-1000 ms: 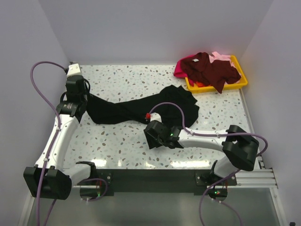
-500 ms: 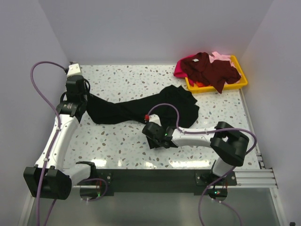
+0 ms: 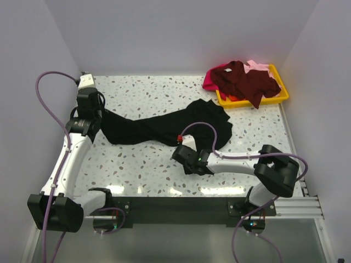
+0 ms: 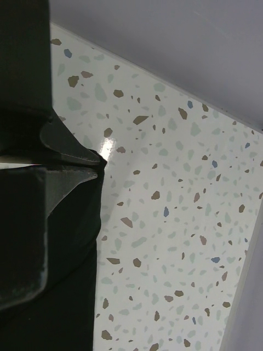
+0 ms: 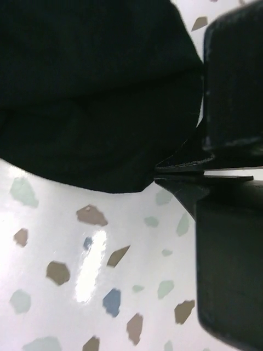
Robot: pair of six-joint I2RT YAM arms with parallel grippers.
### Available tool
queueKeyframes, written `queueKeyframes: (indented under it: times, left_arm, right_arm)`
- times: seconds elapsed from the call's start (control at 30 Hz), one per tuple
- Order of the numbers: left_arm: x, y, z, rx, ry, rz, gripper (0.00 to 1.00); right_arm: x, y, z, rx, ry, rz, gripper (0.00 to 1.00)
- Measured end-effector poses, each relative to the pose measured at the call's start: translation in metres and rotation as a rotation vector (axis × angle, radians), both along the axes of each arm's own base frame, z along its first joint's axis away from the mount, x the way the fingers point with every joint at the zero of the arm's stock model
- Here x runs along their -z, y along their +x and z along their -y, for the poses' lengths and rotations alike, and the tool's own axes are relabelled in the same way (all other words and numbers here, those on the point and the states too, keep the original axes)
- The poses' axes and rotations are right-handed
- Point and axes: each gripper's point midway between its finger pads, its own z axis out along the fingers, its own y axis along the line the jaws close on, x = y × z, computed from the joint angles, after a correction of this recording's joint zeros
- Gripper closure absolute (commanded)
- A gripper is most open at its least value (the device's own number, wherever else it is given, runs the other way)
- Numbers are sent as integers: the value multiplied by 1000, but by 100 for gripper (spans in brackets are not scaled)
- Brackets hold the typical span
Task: Fold and stack the t-shirts
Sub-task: Flatten the tshirt out
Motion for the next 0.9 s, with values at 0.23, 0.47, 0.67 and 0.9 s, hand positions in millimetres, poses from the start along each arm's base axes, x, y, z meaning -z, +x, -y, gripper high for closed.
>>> queueKeyframes:
  times: [0.23,0.47,0.67,0.9]
  left_arm:
    - [-1,-1,-3,-13,6,3,100]
    - [-7,-8,-30,-114,34,12,100]
    - [-33,-15,-64,-229,48,48,100]
    - [-100,-7,-66,-218,4,185,100]
  right_arm:
    - [-38,6,37,52,-16,54,100]
    - [-148,66,115,267,44,288,100]
    - [-229,94,179,414,22,458,100]
    - [-335,109,207,454,37,650,100]
